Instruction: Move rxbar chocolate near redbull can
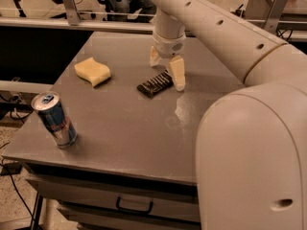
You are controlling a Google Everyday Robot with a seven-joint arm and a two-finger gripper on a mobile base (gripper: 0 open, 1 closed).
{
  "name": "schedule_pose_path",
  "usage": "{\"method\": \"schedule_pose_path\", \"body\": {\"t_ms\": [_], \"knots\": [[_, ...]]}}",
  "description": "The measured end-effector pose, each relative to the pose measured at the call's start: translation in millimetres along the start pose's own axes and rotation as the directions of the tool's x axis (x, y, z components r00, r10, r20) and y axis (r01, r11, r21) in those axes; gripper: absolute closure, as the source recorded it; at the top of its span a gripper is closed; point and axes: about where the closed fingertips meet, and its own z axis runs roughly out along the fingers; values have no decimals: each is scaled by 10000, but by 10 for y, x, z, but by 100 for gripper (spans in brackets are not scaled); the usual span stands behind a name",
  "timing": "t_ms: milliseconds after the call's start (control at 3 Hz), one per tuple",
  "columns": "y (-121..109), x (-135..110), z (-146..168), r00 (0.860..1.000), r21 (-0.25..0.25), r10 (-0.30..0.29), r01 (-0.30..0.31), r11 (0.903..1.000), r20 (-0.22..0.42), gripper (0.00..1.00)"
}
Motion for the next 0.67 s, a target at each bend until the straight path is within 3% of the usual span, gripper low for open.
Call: {"method": "schedule_pose_path", "body": {"t_ms": [667], "knots": [[-23, 3, -156, 10000, -3, 4, -4, 10000, -1, 99]]}}
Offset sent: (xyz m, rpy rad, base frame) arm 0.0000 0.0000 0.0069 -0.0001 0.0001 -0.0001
